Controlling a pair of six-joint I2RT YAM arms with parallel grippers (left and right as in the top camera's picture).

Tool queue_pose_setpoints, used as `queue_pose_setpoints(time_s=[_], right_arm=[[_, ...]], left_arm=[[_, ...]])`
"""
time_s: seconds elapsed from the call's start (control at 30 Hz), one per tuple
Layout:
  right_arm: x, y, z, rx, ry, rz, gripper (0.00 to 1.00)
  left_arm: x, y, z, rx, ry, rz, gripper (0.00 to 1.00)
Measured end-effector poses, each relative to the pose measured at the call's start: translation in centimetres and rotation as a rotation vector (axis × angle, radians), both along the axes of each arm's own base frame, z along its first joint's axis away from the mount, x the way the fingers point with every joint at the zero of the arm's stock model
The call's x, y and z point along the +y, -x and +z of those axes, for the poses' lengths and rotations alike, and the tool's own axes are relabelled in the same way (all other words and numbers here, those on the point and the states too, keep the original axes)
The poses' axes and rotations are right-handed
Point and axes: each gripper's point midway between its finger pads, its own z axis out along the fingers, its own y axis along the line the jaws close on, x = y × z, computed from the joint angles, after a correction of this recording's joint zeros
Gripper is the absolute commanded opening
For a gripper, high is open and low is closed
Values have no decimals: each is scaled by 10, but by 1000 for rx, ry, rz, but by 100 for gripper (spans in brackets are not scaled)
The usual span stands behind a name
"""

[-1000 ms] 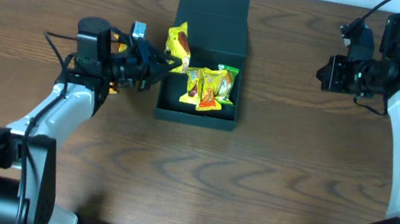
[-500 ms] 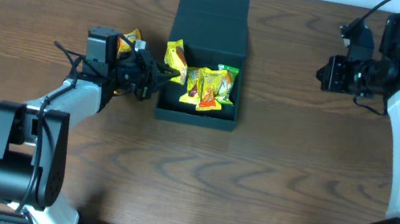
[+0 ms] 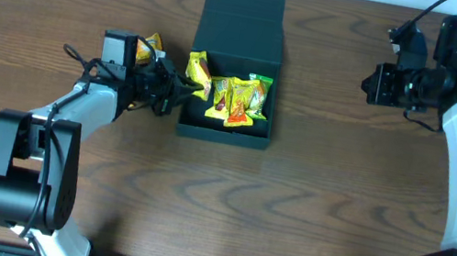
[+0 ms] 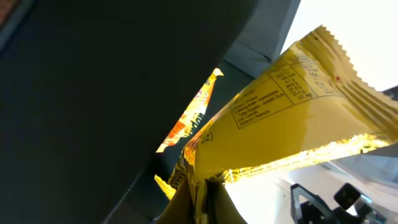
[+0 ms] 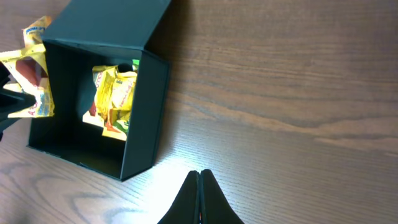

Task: Pack container
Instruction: 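Open the left gripper, push the packet down, and withdraw left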

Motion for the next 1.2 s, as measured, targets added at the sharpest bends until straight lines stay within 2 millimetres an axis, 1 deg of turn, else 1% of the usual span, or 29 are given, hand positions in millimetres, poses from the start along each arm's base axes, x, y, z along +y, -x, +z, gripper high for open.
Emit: queue_pose_setpoints(time_s=[0.2,0.37,0.5,0.63,0.67,0.7,0.73,0.77,0.8,0.87,0.9,1.2], right_arm=[[0,1,0,5,0,0,2],[0,1,0,5,0,0,2],[0,1,-1,5,0,0,2],[0,1,-1,5,0,0,2],[0,1,-1,5,0,0,1],[0,1,-1,5,0,0,2],[0,1,-1,5,0,0,2],[0,1,-1,5,0,0,2],[0,1,-1,6,0,0,2],[0,1,-1,6,0,0,2],[0,1,-1,6,0,0,1],[0,1,-1,7,0,0,2]], left_arm=[[3,-8,3,-52,-42,-2,6],[-3,-14,-8,-35,-31,-27,6],[-9,-13,-13,-43,-30,-59,6],[-9,-14,-12,-63,-35,-69,6],[-9,-13,-12,-65,-36,-70,9],[-9,-14,-12,-72,-39,-73,25],[-9,-14,-12,-78,-41,-77,46],[-10,-15,-7,-98,-30,-86,77],[-11,-19,1,-123,-23,-92,94],[-14,-24,16,-169,-6,-107,98],[-14,-25,20,-179,-6,-108,96],[-14,-25,21,-194,-6,-118,96]])
